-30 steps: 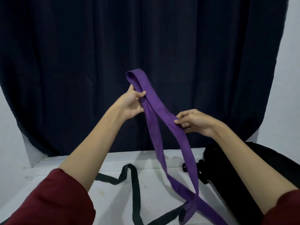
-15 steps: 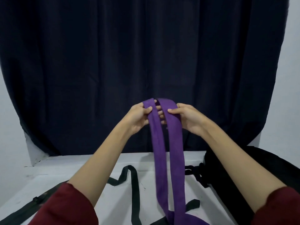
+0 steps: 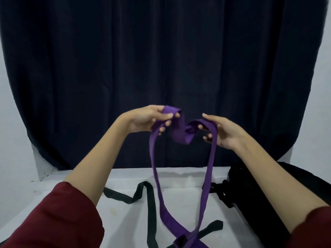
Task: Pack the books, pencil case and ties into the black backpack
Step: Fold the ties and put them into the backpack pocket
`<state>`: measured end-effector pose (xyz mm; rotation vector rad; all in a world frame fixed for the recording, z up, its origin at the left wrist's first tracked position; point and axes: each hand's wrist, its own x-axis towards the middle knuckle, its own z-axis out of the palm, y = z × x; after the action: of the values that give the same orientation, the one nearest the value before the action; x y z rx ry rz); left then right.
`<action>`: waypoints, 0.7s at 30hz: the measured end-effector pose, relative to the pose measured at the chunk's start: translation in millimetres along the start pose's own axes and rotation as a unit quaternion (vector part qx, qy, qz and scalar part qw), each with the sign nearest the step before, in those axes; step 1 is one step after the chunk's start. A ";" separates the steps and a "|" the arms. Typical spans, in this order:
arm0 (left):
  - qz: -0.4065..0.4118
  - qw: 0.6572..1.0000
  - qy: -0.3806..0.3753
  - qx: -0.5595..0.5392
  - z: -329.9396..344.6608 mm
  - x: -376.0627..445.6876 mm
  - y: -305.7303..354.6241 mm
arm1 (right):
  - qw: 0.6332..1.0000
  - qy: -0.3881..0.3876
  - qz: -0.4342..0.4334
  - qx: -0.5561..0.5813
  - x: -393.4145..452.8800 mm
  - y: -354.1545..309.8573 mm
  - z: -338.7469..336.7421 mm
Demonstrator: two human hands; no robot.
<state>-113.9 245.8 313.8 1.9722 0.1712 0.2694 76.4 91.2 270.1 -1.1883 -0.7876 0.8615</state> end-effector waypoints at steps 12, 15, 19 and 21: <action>0.005 0.989 0.109 -0.100 -8.3 4.5 -3.9 | 0.996 -0.031 -0.067 -0.040 -3.6 -13.6 8.2; -0.018 0.992 0.085 -0.096 -10.0 1.0 -5.9 | 0.997 -0.042 -0.057 0.018 -5.2 -12.0 8.6; -0.029 0.989 0.145 0.020 -13.9 0.7 -17.5 | 0.996 -0.036 -0.072 0.049 -5.8 -16.7 3.8; -0.010 0.975 0.220 0.027 -12.1 3.5 -23.3 | 0.996 -0.039 -0.080 0.013 -7.3 -18.3 2.6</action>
<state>-113.7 266.7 297.5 1.9393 0.4880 0.6949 73.3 83.1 288.0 -1.0579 -0.9205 0.7867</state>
